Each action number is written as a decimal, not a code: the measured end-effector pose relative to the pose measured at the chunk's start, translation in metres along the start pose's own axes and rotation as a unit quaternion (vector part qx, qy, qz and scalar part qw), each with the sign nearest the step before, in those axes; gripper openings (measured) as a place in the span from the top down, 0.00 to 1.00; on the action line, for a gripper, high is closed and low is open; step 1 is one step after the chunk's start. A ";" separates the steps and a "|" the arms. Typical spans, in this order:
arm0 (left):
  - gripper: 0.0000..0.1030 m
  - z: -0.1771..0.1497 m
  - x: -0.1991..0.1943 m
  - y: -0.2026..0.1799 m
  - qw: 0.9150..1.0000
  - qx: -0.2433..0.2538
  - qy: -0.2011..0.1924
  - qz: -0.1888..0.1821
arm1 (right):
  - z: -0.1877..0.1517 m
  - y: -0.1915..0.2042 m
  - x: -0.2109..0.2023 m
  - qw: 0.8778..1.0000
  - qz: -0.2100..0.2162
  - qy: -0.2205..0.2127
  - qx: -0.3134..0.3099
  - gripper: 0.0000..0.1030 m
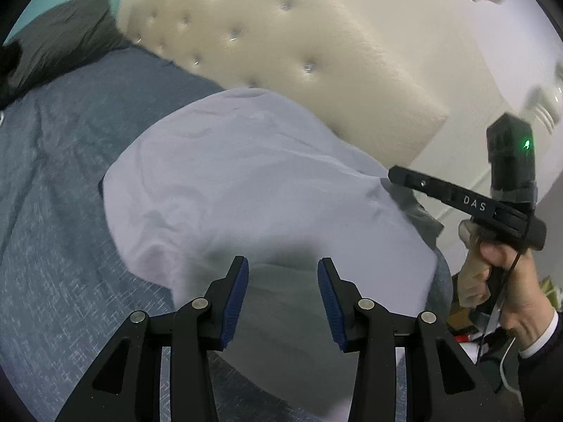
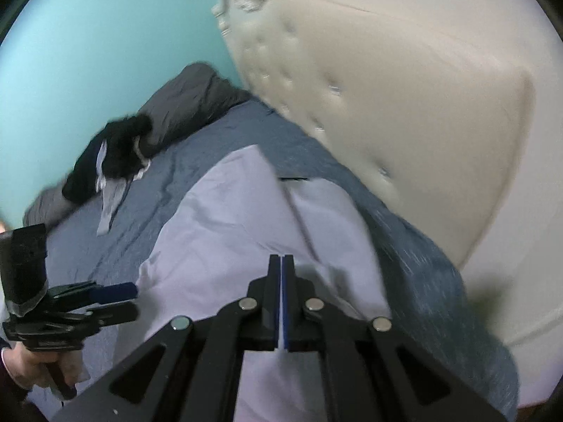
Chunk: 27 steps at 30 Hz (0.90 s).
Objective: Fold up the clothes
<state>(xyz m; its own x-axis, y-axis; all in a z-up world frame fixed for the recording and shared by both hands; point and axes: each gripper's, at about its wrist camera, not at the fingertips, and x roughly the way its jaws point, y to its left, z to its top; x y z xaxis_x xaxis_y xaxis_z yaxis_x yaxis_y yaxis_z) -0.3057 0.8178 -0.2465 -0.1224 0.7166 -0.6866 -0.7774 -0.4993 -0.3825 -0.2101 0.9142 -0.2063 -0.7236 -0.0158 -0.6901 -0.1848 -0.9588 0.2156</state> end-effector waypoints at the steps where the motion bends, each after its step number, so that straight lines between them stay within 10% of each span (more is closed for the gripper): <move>1: 0.57 -0.001 0.000 0.002 1.000 -0.003 -0.001 0.001 | 0.005 0.004 0.007 1.000 -0.004 0.009 -0.007 1.00; 12: 0.57 -0.009 0.016 0.028 0.999 -0.023 0.024 0.000 | -0.005 -0.023 0.058 0.994 -0.055 0.086 0.032 1.00; 27: 0.55 -0.016 -0.021 0.004 1.000 -0.007 0.008 -0.022 | -0.042 -0.030 -0.026 0.998 -0.055 0.027 0.016 1.00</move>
<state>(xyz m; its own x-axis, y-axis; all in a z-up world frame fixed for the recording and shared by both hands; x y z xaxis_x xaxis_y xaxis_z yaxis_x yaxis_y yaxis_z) -0.2967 0.7928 -0.2435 -0.0791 0.7301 -0.6787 -0.7727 -0.4750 -0.4210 -0.1580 0.9315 -0.2238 -0.6614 0.0727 -0.7465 -0.2825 -0.9461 0.1581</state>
